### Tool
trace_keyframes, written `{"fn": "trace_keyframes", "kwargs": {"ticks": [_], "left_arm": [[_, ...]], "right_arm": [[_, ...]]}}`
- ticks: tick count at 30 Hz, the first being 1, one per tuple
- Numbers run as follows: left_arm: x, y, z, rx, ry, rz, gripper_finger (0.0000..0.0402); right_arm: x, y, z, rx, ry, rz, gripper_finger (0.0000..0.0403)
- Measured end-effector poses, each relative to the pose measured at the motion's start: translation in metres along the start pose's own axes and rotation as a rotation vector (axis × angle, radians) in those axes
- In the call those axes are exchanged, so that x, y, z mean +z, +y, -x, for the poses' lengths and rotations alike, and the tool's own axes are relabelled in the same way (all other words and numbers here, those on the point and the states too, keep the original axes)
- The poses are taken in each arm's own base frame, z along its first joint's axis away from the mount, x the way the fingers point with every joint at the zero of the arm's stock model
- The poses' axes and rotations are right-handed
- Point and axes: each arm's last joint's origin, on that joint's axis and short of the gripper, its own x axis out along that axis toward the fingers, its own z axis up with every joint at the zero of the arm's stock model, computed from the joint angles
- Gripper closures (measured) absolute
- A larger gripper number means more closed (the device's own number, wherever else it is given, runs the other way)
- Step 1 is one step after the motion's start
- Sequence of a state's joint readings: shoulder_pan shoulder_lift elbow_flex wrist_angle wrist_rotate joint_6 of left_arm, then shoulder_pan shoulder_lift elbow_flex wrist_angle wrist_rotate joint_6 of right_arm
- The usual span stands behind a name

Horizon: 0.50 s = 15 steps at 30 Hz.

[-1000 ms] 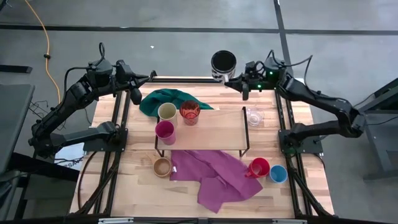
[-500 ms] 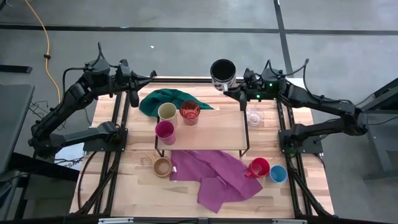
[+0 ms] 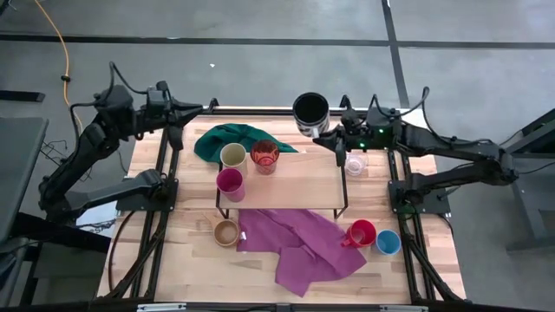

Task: Stack small to large cups/mugs on shelf
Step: Put the white mug on the shelf

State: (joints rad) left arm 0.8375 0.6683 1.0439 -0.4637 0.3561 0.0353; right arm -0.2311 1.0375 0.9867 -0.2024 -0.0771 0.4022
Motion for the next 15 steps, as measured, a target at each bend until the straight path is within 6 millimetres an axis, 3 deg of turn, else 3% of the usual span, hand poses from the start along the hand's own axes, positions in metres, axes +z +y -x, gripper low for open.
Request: {"fn": "trace_keyframes", "kwargs": {"ticks": [7, 15], "left_arm": [[0.002, -0.004, 0.010, 0.000, -0.025, 0.027, 0.0378], [0.002, -0.006, 0.015, 0.001, -0.042, 0.025, 0.0378]], "right_arm": [[-0.004, 0.008, 0.028, -0.033, 0.000, -0.006, 0.0389], [-0.012, 0.018, 0.048, -0.038, -0.003, -0.011, 0.0389]]}}
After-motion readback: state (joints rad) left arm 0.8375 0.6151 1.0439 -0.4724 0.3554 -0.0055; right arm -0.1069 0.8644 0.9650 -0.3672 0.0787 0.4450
